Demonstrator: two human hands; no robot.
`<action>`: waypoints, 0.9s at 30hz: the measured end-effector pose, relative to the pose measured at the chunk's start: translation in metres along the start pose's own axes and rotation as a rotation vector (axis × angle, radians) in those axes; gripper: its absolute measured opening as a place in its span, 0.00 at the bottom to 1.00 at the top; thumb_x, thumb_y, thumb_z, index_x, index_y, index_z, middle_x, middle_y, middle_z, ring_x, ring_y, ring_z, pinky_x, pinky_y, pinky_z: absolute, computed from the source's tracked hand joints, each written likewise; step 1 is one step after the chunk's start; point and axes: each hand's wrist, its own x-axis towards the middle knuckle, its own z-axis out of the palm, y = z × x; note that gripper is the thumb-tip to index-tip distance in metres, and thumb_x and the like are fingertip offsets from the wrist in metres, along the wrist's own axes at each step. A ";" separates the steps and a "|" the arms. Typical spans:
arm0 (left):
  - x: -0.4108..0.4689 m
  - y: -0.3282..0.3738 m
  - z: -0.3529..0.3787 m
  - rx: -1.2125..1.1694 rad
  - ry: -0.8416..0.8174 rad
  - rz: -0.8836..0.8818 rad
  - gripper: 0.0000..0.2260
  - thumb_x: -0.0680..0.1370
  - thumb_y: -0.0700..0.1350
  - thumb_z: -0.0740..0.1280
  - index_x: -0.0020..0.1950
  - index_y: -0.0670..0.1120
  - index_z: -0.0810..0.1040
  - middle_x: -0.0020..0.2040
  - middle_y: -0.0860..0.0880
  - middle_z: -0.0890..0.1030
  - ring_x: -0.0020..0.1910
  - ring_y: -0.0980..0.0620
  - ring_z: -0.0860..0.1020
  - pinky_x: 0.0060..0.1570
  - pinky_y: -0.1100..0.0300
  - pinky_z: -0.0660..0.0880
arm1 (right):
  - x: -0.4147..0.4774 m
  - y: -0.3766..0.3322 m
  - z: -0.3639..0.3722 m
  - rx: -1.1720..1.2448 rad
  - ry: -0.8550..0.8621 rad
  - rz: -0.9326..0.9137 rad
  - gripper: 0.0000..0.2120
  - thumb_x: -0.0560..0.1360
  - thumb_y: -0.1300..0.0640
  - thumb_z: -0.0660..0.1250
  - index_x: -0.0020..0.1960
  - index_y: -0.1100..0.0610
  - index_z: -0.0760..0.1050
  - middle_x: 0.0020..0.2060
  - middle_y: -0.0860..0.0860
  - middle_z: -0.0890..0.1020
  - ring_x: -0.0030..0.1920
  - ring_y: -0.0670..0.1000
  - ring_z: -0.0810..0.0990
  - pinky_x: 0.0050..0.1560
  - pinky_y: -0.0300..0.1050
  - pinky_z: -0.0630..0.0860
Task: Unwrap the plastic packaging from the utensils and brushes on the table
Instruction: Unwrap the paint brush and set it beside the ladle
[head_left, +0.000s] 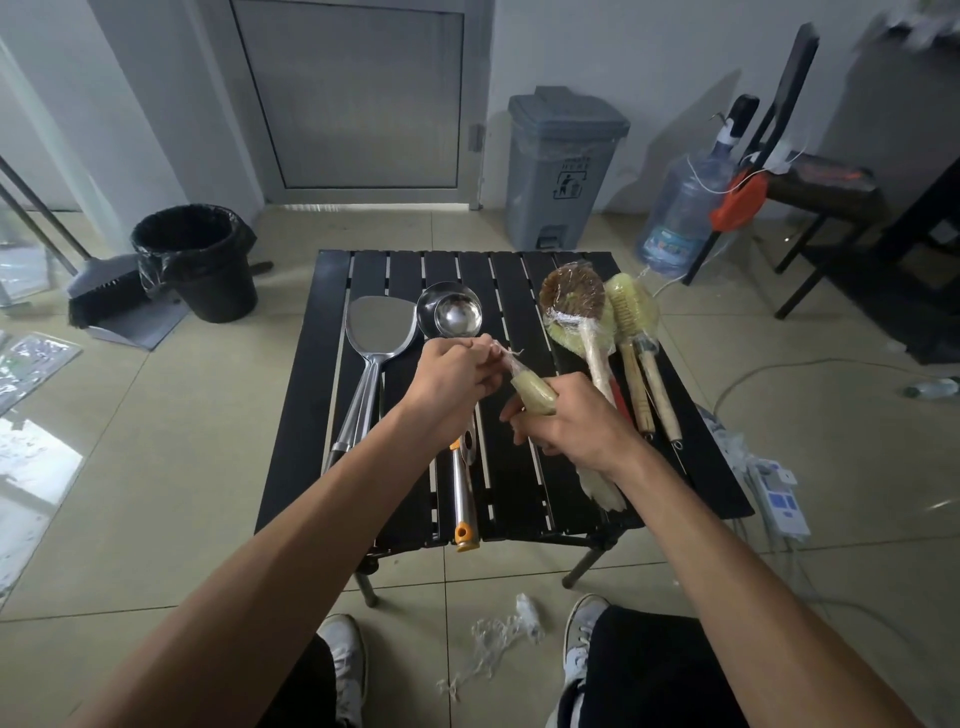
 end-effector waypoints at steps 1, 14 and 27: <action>0.002 0.000 -0.001 -0.010 0.011 0.000 0.16 0.85 0.32 0.57 0.39 0.41 0.72 0.38 0.43 0.76 0.38 0.49 0.77 0.46 0.55 0.74 | 0.000 -0.002 0.000 0.059 -0.027 -0.001 0.05 0.75 0.67 0.70 0.50 0.61 0.82 0.35 0.56 0.85 0.29 0.48 0.76 0.31 0.43 0.72; 0.009 -0.014 -0.011 0.103 -0.075 -0.109 0.12 0.86 0.44 0.64 0.56 0.36 0.80 0.47 0.42 0.83 0.47 0.45 0.83 0.52 0.52 0.78 | -0.009 0.003 -0.002 0.340 -0.058 -0.033 0.19 0.77 0.67 0.73 0.64 0.60 0.71 0.36 0.56 0.83 0.33 0.53 0.77 0.32 0.45 0.74; -0.033 -0.065 0.023 0.122 -0.334 -0.290 0.22 0.83 0.65 0.61 0.61 0.47 0.79 0.46 0.45 0.87 0.46 0.47 0.86 0.55 0.44 0.83 | 0.010 0.014 -0.006 0.766 0.274 0.085 0.08 0.74 0.64 0.75 0.53 0.59 0.82 0.39 0.55 0.86 0.41 0.51 0.85 0.41 0.43 0.82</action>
